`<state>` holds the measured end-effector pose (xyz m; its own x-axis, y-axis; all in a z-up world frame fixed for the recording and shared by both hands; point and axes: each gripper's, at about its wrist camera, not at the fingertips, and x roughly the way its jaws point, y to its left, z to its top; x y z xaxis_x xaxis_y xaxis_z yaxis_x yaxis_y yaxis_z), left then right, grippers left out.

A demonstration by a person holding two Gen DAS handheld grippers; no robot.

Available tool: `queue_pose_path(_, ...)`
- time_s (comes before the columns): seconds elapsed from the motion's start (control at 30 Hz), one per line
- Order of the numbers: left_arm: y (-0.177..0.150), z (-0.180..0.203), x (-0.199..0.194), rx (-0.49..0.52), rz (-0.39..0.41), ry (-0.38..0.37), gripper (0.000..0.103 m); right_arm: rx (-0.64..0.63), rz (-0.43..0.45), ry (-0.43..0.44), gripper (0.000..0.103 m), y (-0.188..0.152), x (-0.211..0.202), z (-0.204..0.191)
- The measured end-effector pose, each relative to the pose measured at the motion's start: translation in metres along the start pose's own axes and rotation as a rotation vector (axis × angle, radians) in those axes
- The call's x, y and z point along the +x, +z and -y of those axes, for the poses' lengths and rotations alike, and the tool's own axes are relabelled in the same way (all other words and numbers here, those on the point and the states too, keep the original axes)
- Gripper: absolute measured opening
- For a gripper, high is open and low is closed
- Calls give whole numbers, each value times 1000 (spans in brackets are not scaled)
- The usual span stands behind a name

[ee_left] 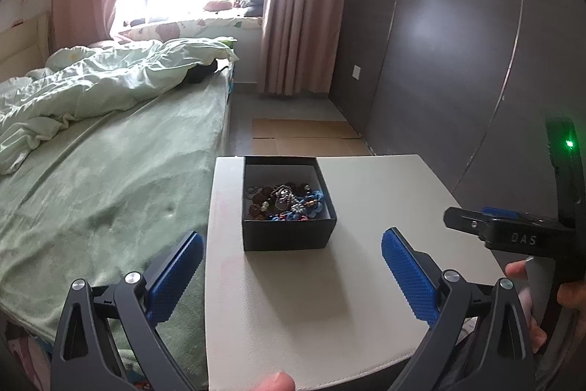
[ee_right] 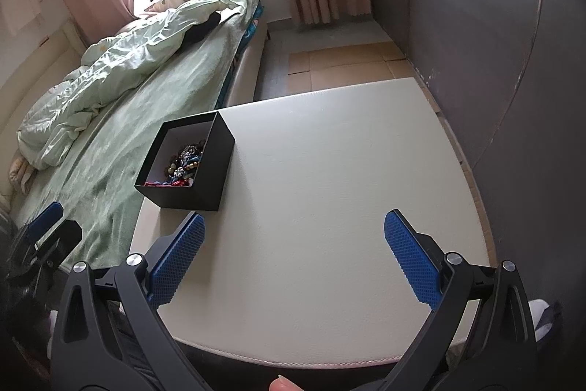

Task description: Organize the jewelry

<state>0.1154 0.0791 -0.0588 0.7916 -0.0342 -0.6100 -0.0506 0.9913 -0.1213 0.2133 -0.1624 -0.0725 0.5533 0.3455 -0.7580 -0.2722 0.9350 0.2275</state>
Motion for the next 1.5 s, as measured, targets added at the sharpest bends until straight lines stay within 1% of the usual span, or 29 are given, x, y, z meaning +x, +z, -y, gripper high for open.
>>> queue_pose_path(0.53, -1, 2, 0, 10, -3, 22, 95, 15, 2, 1, 98, 0, 0, 8)
queue_pose_path(1.13, -2, 0, 0, 6, -6, 21, 95, 7, -4, -10, 98, -1, 1, 9)
queue_pose_path(1.33, -3, -3, -7, -1, 26, -5, 95, 5, -4, -10, 98, -1, 1, 8)
queue_pose_path(1.43, -2, -4, -2, -4, -2, 12, 95, 3, -4, -12, 98, -1, 2, 8)
queue_pose_path(1.5, -2, -4, -1, -5, -4, 15, 95, 2, -4, -13, 98, 0, 2, 7)
